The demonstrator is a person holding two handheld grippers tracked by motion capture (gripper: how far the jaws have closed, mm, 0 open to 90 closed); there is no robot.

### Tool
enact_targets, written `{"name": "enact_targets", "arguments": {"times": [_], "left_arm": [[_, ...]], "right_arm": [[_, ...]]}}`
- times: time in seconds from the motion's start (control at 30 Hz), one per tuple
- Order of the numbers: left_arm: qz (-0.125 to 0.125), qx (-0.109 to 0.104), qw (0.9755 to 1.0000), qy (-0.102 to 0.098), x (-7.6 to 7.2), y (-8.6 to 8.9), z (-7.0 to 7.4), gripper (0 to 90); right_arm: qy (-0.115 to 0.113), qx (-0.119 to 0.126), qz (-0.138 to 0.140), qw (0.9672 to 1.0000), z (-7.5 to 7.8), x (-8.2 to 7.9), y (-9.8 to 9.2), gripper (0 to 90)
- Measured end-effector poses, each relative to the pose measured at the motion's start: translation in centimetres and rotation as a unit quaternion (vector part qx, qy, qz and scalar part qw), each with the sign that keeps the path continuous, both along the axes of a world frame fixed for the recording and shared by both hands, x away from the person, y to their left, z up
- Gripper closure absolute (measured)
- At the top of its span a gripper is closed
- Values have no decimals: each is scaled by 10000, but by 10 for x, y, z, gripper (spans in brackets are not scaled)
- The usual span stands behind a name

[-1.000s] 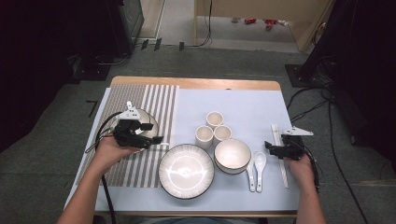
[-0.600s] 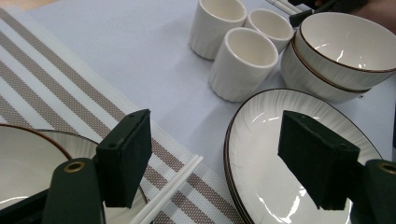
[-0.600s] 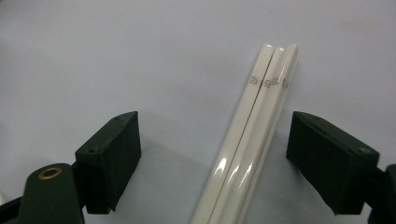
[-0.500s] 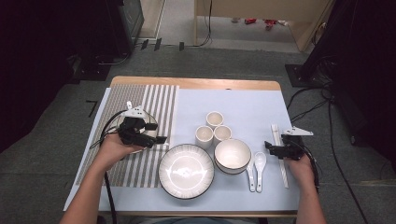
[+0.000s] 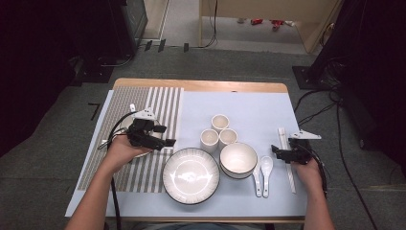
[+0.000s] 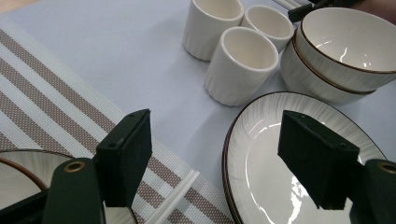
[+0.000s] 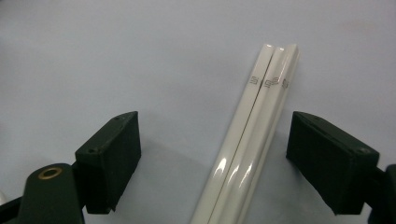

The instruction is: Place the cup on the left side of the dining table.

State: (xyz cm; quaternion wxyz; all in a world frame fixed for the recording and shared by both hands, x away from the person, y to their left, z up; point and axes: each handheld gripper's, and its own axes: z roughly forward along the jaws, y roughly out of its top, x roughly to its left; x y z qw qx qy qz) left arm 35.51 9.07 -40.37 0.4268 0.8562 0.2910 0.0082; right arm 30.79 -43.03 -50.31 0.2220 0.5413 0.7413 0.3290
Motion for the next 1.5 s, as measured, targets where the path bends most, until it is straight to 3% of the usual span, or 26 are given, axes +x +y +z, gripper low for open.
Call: {"name": "enact_targets", "arguments": {"times": [0.2,0.4,0.63,0.77,1.03,1.5], "left_arm": [[34,-91,9999,-90,-3,-4,1,265],[-27,-41,9999,-145,-4,-11,-1,265],[73,-81,9997,-222,-1,-15,-2,272],[74,-114,9997,-209,1,-18,-2,309],[18,-191,9997,-148,2,-26,-5,293],[45,-246,9994,-224,1,-32,-7,321]], "right_arm": [[1,-2,1,10000,0,0,0,174],[1,-3,0,10000,0,0,0,174],[1,-5,0,10000,0,0,0,174],[1,-6,-2,10000,0,0,0,174],[0,-6,0,10000,0,0,0,174],[-1,-5,0,10000,0,0,0,174]]}}
